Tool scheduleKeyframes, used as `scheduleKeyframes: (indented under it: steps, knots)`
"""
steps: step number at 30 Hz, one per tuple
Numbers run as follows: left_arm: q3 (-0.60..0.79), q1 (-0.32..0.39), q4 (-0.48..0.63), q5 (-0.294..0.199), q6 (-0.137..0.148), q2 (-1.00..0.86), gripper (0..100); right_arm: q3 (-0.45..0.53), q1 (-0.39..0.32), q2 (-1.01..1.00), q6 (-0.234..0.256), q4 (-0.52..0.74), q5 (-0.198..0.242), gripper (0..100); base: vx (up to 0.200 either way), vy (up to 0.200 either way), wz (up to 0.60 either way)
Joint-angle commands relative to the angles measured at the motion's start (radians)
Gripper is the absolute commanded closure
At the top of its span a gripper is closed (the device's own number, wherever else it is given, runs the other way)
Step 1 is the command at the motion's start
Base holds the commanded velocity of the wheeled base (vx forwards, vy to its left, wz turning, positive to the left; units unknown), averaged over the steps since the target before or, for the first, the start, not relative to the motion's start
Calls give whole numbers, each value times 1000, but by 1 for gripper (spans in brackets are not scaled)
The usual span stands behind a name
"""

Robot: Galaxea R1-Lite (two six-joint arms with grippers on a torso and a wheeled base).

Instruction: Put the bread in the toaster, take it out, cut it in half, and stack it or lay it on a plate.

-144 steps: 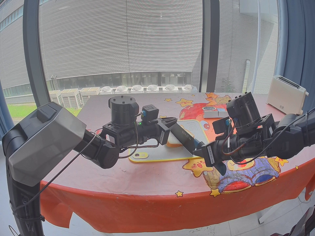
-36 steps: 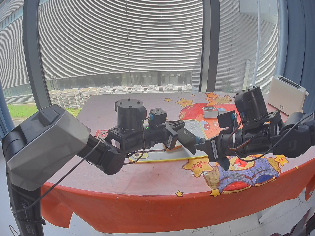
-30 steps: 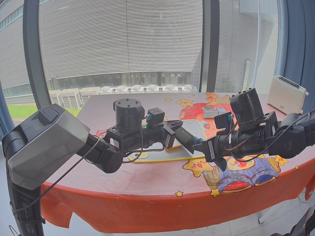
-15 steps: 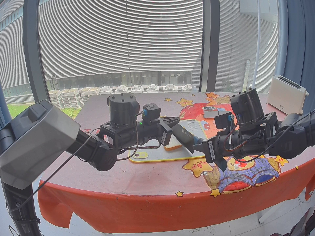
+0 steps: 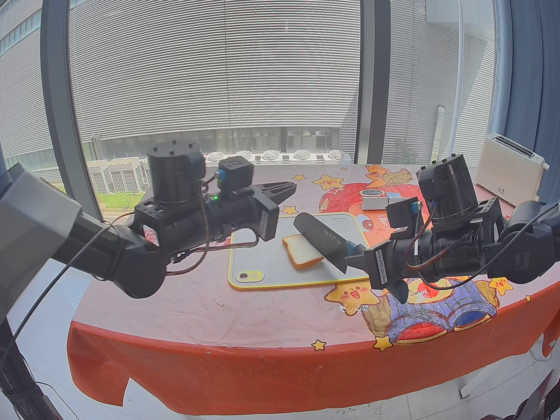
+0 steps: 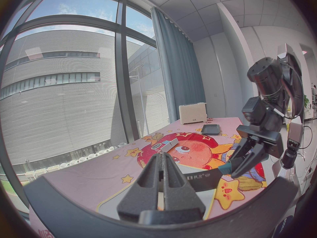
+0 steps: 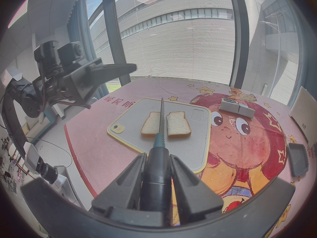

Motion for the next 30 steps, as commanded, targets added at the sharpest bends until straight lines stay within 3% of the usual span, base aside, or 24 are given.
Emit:
scheduleKeyframes:
  steps: [1, 8, 18, 22, 24, 28, 30]
  knots:
    - [118, 45, -13, 0, 3, -162, 100, -2, -1, -20, 3, -2, 0, 100, 0, 0, 0]
    - [284, 135, -130, 2, 9, -295, 100, -1, -2, -39, 3, -2, 0, 100, 0, 0, 0]
    - [494, 215, -135, 2, 5, -494, 100, 1, -19, -60, 3, -1, 3, 100, 0, 0, 0]
    - [557, 252, -179, 31, 6, -507, 100, 2, -25, -65, 1, -1, 3, 100, 0, 0, 0]
    - [615, 253, -265, 58, 5, -513, 100, 4, -25, -69, -1, -2, 2, 100, 0, 0, 0]
    - [713, 258, -397, 65, 0, -513, 100, 5, -28, -85, -1, -1, 3, 100, 0, 0, 0]
    - [773, 276, -435, 74, -15, -517, 100, 7, -34, -95, -4, -1, 3, 100, 0, 0, 0]
